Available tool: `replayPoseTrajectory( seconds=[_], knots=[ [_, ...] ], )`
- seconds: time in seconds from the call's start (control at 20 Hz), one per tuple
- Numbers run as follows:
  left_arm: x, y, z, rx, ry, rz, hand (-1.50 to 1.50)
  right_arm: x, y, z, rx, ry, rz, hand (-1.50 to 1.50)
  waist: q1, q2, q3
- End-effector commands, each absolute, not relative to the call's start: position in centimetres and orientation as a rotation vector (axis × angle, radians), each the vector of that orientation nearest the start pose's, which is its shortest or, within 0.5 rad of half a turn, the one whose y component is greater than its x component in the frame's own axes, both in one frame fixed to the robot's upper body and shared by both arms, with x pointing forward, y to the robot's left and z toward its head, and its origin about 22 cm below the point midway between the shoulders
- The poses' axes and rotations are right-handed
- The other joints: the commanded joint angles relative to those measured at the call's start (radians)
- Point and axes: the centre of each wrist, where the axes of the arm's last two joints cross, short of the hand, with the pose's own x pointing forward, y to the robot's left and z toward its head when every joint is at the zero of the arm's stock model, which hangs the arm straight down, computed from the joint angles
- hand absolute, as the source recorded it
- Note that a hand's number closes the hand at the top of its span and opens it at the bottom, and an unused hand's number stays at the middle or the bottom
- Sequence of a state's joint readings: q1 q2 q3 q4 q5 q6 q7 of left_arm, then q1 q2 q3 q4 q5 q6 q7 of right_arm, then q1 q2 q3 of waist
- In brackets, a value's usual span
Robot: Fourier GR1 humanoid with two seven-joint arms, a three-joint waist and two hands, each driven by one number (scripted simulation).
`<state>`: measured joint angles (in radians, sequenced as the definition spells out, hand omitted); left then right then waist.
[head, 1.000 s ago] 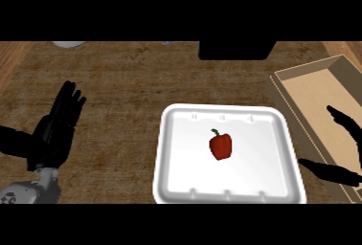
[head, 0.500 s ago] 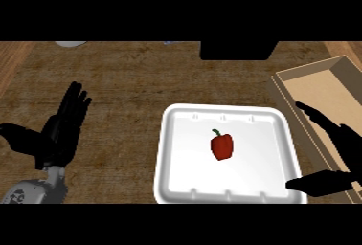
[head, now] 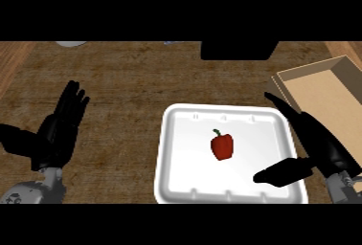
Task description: Pick the bell pepper from the tray and place it in the cardboard box
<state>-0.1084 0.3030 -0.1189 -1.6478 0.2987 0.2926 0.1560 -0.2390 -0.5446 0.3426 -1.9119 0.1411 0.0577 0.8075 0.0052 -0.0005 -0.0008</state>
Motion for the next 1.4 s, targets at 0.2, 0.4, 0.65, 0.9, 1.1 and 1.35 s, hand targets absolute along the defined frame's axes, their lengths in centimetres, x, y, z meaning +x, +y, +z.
replayPoseTrajectory(
  seconds=[0.2,0.4,0.65,0.9,1.1,1.35],
  knots=[
    [25.5,26.3,4.9,0.081,-1.543,0.098,0.0,25.0,-19.4,11.8,-0.446,-1.129,0.713,-1.5,-0.003,0.0,0.001],
    [26.1,26.9,4.4,0.064,-1.541,0.112,0.0,24.2,-19.1,11.3,-0.429,-1.132,0.725,-1.5,-0.005,0.0,0.001],
    [27.4,27.0,5.6,0.068,-1.549,0.098,0.0,27.0,-16.4,8.9,-0.476,-1.115,0.699,-1.5,-0.001,0.001,0.001],
    [28.1,26.0,5.4,0.06,-1.544,0.105,0.0,26.0,-18.3,7.7,-0.495,-1.113,0.713,-1.5,-0.006,0.001,0.001],
    [25.3,26.5,6.1,0.067,-1.537,0.117,0.0,25.5,-16.4,7.1,-0.459,-1.12,0.702,-1.5,-0.002,0.0,0.001],
    [25.0,26.3,5.5,0.075,-1.552,0.121,0.0,26.2,-17.7,6.9,-0.455,-1.103,0.721,-1.5,-0.003,0.0,0.001]
  ],
)
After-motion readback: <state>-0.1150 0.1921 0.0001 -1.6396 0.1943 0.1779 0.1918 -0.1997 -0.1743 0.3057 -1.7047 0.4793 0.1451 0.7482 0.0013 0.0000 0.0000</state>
